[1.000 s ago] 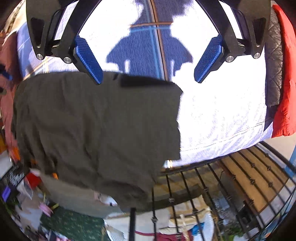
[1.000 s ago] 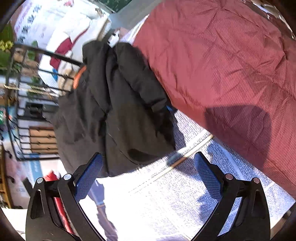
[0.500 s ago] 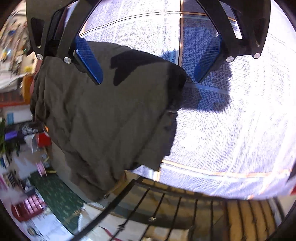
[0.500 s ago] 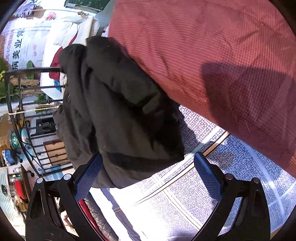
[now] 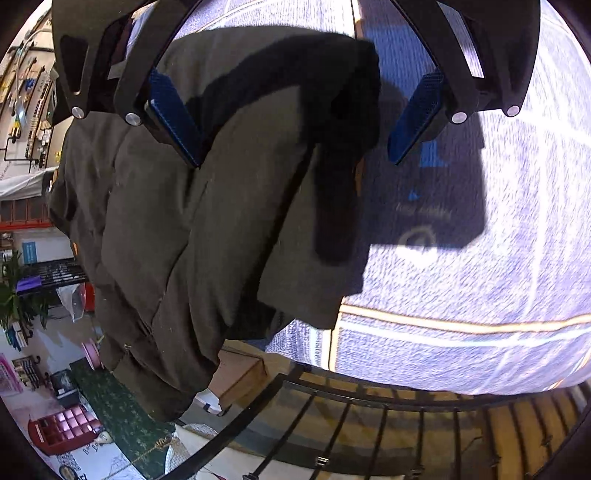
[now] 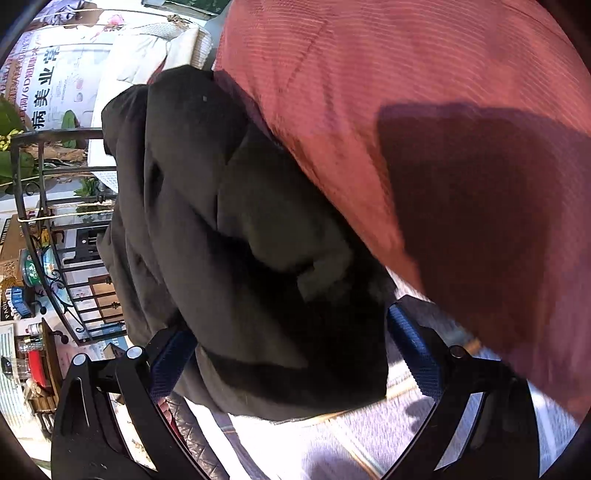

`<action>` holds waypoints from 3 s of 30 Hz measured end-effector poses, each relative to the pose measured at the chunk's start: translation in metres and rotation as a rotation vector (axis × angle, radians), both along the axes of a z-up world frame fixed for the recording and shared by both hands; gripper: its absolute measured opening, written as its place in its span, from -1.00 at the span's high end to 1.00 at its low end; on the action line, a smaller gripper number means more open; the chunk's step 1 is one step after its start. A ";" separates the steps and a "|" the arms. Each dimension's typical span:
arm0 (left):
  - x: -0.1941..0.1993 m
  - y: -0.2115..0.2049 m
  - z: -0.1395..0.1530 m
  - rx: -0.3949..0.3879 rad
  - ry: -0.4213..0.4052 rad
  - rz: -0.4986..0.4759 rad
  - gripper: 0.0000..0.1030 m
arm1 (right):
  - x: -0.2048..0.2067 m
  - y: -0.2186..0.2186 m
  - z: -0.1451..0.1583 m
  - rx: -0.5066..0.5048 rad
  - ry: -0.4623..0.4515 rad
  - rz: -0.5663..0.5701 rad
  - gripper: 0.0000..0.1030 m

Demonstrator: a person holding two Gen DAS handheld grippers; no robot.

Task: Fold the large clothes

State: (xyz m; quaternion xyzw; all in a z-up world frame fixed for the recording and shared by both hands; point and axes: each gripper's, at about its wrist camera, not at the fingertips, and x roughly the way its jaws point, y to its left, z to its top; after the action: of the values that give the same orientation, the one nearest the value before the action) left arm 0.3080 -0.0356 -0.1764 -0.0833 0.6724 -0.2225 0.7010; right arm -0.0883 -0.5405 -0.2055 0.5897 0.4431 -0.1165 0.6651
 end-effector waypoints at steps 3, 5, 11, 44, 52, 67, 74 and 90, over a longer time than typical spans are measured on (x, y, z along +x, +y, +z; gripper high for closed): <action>0.008 -0.006 -0.003 -0.002 -0.010 -0.025 -0.90 | 0.009 -0.006 -0.008 0.015 -0.002 0.002 -0.90; 0.013 -0.009 -0.004 -0.007 -0.009 -0.029 -0.90 | 0.016 -0.009 -0.012 0.013 0.005 0.010 -0.91; 0.022 -0.022 -0.013 -0.035 0.005 0.002 -0.90 | 0.021 -0.004 -0.013 -0.048 0.013 -0.019 -0.91; -0.181 0.093 0.063 -0.038 0.024 -0.029 0.56 | -0.100 0.128 0.083 -0.098 0.108 0.310 0.51; -0.178 0.115 0.024 -0.043 0.027 0.037 -0.11 | -0.113 0.111 0.053 -0.104 0.119 0.171 -0.50; -0.169 0.090 0.011 0.012 -0.019 0.009 0.16 | -0.088 0.095 0.035 -0.126 0.087 0.185 0.42; -0.182 0.092 0.057 -0.035 -0.098 0.000 0.54 | -0.064 0.128 0.088 -0.324 0.077 0.277 0.62; -0.188 -0.055 0.227 -0.161 -0.389 -0.325 0.58 | -0.080 0.112 0.228 -0.457 -0.210 0.265 0.68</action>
State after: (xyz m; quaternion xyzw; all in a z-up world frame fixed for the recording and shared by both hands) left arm 0.1197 -0.0907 0.0502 0.0147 0.5095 -0.3967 0.7634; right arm -0.1685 -0.4289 0.0226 0.3701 0.4071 -0.0635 0.8326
